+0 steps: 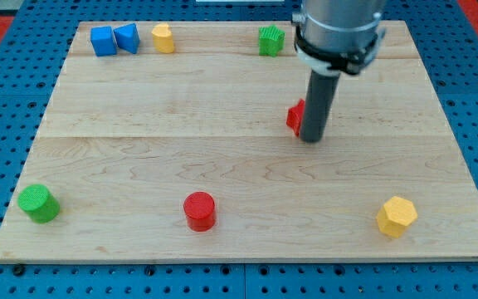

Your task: Slide the hexagon diagonally to the top left of the red circle

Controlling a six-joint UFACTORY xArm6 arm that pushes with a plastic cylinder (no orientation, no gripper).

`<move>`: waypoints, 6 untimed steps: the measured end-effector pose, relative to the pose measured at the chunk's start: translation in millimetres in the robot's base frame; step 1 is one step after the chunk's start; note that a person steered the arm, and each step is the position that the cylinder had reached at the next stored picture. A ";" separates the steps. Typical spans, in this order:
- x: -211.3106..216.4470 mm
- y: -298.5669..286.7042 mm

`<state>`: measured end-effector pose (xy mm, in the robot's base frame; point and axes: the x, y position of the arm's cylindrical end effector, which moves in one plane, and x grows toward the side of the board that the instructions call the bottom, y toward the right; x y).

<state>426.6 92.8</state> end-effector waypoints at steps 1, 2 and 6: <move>-62.1 -16.7; -108.8 -25.6; 97.2 163.4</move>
<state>523.8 256.2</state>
